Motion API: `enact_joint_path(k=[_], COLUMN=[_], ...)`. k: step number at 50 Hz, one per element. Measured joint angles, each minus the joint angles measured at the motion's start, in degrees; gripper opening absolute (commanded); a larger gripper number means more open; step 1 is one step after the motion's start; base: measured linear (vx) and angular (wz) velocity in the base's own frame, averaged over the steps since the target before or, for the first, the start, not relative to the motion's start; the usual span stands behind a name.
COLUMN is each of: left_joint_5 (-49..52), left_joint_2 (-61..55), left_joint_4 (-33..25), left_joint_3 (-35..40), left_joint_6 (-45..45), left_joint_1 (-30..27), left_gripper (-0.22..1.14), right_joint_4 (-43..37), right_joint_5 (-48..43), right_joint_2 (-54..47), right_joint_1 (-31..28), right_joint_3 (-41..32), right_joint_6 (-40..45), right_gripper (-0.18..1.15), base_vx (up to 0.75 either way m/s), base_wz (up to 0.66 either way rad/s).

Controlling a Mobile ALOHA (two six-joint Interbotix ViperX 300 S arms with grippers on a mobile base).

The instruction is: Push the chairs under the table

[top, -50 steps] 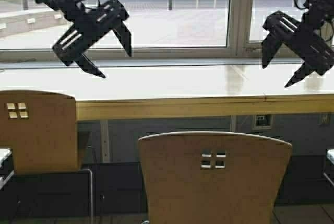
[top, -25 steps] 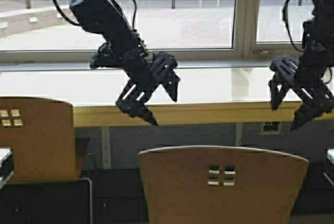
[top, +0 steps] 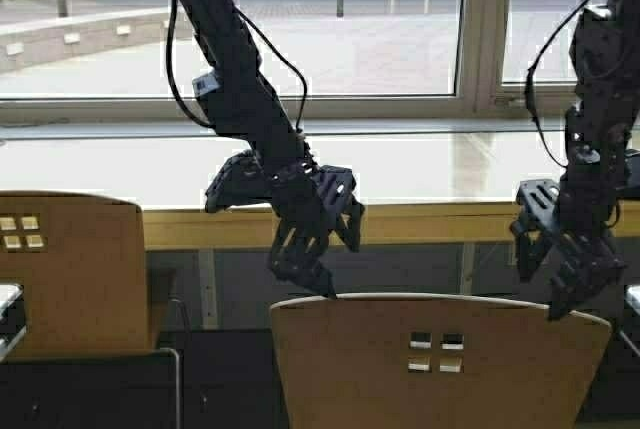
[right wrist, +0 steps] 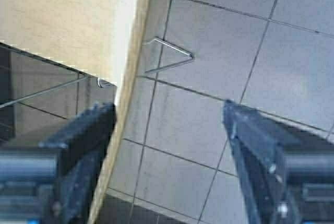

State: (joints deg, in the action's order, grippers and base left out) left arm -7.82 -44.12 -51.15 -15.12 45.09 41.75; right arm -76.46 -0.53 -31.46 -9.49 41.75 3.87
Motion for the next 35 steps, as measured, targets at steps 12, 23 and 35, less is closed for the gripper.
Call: enact_joint_path(k=[12,23,35], left_joint_5=[0.35,0.53,0.70], left_joint_2=[-4.75,-9.84,-13.45], left_joint_4=[-0.88,-1.85,-2.55], left_joint_3=[4.31,9.14,11.60], left_joint_6=[0.62,0.70,0.70], left_joint_1=[-0.09,-0.09,-0.26], left_gripper=[1.00,1.00,1.00], right_joint_4=[-0.09,-0.09,-0.09], right_joint_5=[0.70,0.88,0.53], right_joint_2=[-5.89,-11.69,-15.03], right_joint_1=[0.18,-0.26,-0.44], right_joint_3=[-4.57,-9.84,-12.57], right_joint_6=[0.00,0.00,0.00], right_gripper=[0.94,0.94,0.94], base_vx=[0.01,0.00,0.00], base_wz=[0.00,0.00,0.00])
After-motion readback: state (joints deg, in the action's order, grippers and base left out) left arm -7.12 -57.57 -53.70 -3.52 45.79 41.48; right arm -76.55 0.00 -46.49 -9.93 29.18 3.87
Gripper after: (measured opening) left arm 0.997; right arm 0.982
